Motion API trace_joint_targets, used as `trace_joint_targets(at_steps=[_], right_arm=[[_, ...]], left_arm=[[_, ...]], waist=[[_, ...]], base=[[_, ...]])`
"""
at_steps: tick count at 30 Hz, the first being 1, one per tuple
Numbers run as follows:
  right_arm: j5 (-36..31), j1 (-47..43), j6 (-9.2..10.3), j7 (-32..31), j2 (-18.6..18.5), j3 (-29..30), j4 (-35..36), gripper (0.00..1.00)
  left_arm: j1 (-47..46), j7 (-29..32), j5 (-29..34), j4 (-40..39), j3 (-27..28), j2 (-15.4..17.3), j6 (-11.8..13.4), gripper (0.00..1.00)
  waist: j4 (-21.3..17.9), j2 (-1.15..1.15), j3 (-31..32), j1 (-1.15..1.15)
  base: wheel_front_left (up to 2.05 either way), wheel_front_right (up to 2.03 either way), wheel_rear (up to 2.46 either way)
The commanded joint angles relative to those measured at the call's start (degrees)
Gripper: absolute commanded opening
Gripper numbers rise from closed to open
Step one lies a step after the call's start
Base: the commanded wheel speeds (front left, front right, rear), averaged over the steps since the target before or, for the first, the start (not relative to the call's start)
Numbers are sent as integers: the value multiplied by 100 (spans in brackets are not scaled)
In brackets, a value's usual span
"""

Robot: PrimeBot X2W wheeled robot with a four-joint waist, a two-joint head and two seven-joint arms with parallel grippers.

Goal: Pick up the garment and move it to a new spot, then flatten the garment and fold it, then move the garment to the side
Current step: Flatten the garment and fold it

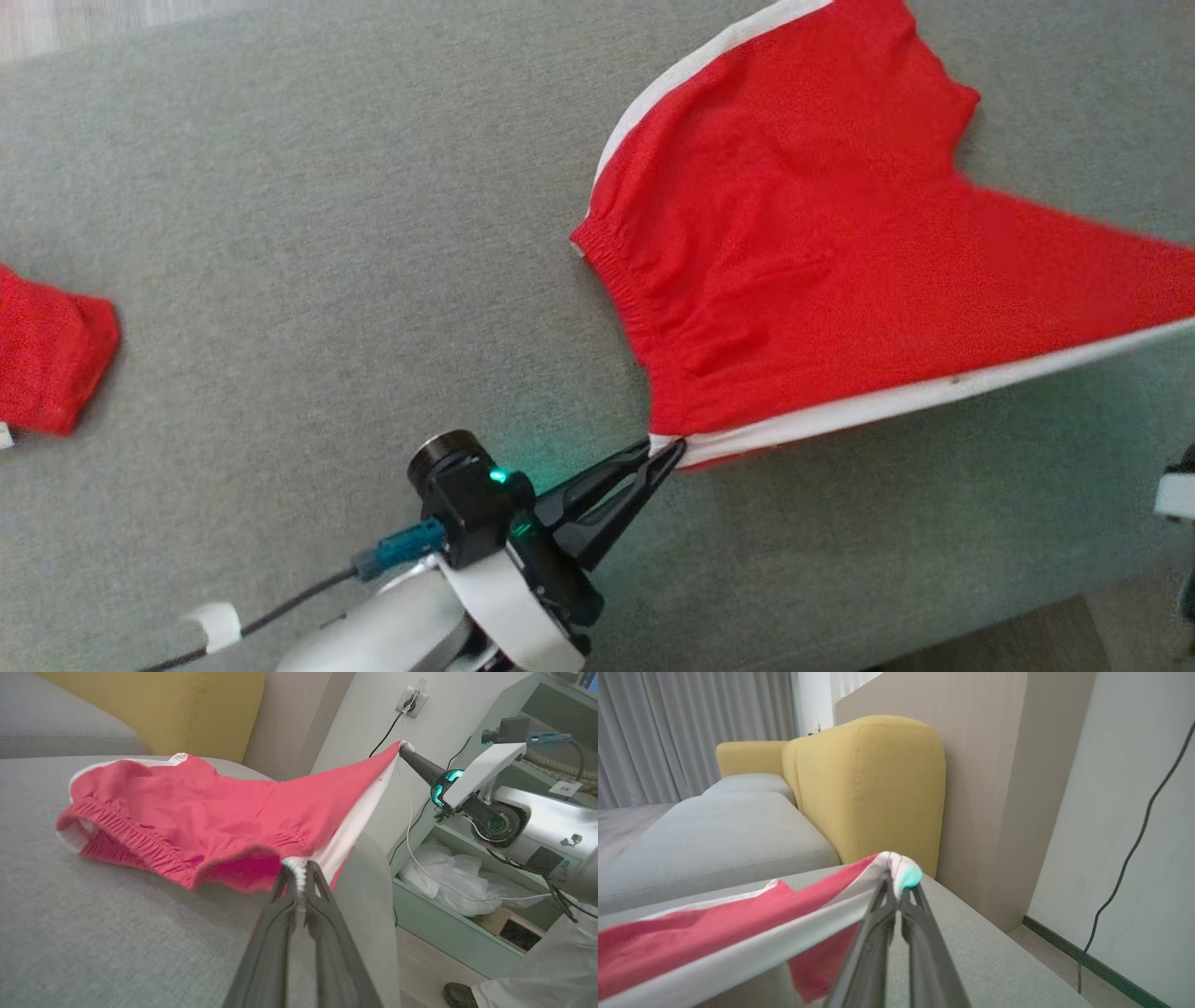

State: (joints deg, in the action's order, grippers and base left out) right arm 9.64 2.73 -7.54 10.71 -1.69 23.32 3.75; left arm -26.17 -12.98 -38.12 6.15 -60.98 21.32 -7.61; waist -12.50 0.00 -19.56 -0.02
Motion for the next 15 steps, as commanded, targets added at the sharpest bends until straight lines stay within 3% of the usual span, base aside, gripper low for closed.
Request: trace_joint_targets(at_steps=[1, 6, 15], right_arm=[[72, 216, 5, -55, -120, 15, 251, 0], [-47, 796, 5, -542, -120, -191, 6, 0], [-500, 2495, 5, -926, -394, -255, -1537, 0]], left_arm=[[-77, 7, -57, -139, 218, 199, 15, 0], [-350, 158, -456, -222, 330, -24, 14, 0], [-1379, 209, -1391, 426, 349, -606, 13, 0]], waist=[[-1, 0, 1, 2], [182, 0, -96, 2], [681, 0, -415, 2]], base=[[0, 0, 0], [0, 0, 0], [0, 0, 0]])
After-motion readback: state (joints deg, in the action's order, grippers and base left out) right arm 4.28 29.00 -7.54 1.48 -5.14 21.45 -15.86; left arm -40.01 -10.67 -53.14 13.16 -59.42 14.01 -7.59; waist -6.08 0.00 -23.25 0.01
